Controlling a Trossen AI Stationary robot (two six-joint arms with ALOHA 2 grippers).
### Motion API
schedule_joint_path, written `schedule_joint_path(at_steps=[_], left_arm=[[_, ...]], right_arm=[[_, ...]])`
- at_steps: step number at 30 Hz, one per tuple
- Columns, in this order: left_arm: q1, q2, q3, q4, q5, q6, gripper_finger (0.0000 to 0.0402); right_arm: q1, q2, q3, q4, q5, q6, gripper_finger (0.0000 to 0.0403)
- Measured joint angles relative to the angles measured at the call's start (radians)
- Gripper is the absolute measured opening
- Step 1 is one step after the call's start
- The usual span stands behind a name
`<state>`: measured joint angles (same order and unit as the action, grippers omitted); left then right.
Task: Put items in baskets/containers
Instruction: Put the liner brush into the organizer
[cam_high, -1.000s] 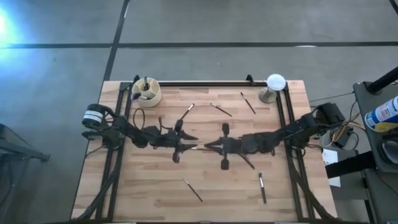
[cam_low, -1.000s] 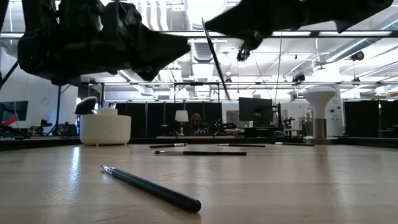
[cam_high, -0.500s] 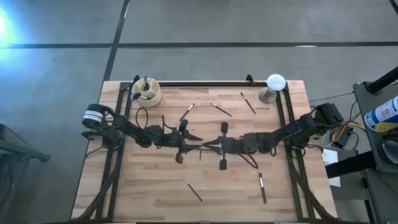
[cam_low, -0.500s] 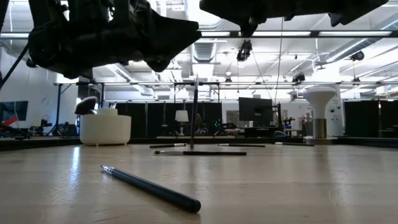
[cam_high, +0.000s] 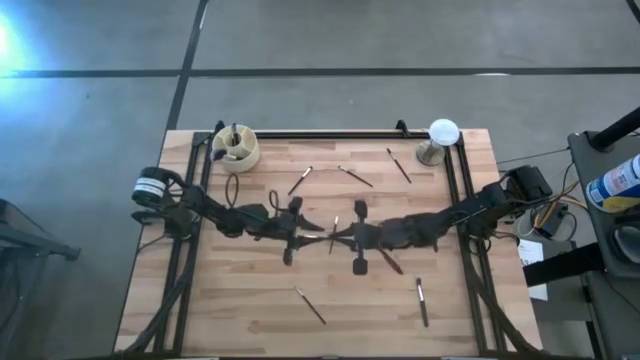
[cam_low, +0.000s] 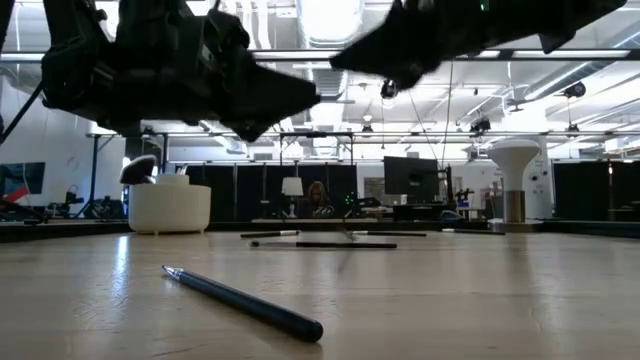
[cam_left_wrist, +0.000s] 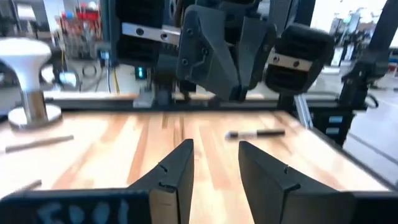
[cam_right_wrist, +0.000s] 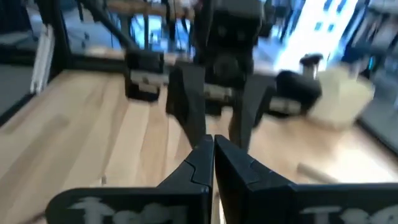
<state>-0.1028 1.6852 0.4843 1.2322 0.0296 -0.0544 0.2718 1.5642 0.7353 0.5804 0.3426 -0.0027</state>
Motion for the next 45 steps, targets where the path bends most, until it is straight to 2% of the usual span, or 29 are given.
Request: schedule_joint_path(at_steps=[9, 17, 24, 30, 37, 45], left_arm=[[-0.009, 0.000, 0.000, -0.194, -0.005, -0.039, 0.0119], [-0.018, 0.000, -0.001, -0.239, -0.030, -0.083, 0.0119], [-0.018, 0.000, -0.001, -0.239, -0.031, -0.088, 0.0119], [-0.018, 0.001, -0.001, -0.239, -0.031, -0.089, 0.0119], [-0.018, 0.001, -0.001, -0.241, -0.031, -0.103, 0.0119], [-0.018, 0.001, -0.001, -0.249, -0.031, -0.103, 0.0119]], right_arm=[[-0.010, -0.001, 0.007, -0.426, 0.129, 0.290, 0.0026], [-0.052, -0.001, 0.008, -0.663, 0.123, 0.619, 0.0080], [-0.074, -0.001, 0.008, -0.689, 0.024, 0.734, 0.0112], [-0.086, 0.026, 0.008, -0.709, 0.023, 0.769, 0.0116], [-0.159, 0.092, 0.007, -0.787, 0.024, 0.855, 0.0115], [-0.190, 0.102, 0.005, -0.790, 0.024, 0.883, 0.0114]])
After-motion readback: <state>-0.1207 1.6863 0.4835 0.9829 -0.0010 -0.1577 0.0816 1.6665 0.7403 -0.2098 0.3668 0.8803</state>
